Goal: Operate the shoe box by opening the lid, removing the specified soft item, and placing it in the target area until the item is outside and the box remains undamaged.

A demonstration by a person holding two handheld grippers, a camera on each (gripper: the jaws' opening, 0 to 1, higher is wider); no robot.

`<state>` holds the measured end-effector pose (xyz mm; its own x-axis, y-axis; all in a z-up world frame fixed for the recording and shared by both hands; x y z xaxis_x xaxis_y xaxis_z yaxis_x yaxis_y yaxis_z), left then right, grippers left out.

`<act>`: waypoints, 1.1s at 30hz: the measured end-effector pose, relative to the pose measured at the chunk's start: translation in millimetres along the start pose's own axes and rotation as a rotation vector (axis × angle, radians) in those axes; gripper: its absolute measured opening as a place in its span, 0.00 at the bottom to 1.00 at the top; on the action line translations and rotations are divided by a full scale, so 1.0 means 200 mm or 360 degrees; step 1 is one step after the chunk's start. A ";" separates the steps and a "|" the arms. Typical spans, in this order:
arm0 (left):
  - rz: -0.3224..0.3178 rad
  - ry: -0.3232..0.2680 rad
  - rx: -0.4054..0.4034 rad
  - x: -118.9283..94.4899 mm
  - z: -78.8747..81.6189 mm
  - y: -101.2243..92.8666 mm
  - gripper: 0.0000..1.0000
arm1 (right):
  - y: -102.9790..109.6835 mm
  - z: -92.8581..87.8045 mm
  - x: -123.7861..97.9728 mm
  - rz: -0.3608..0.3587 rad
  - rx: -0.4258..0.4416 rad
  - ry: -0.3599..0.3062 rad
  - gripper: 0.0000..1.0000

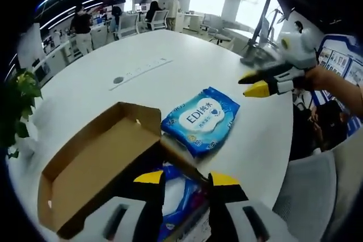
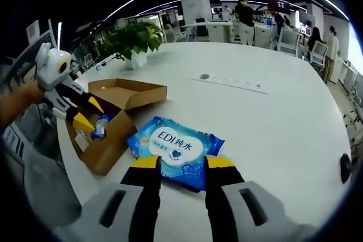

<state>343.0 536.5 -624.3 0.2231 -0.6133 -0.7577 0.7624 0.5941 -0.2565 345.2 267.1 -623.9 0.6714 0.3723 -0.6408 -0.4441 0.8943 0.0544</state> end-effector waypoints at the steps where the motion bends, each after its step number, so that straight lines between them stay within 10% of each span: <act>1: 0.0000 -0.0001 0.0002 -0.01 -0.01 0.00 0.30 | 0.01 0.01 -0.01 0.0007 -0.0017 -0.0004 0.29; 33: -0.0161 0.0103 0.0276 -0.13 -0.21 0.08 0.27 | 0.43 0.20 0.09 0.0301 -0.0480 -0.0020 0.36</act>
<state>323.2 584.0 -634.7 0.1048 -0.6275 -0.7715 0.8732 0.4293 -0.2306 343.3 360.2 -600.2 0.5671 0.5290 -0.6313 -0.7152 0.6964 -0.0588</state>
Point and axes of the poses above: the point that each gripper's makers call its tool centre point, and the gripper's own axes: x roughly forward along the fingers, y roughly to its left, z roughly out of its top, the point moved 8 cm from there along -x, roughly backward along the fingers, and after that the axes turned 9 degrees about -z, right-handed, at the moved point
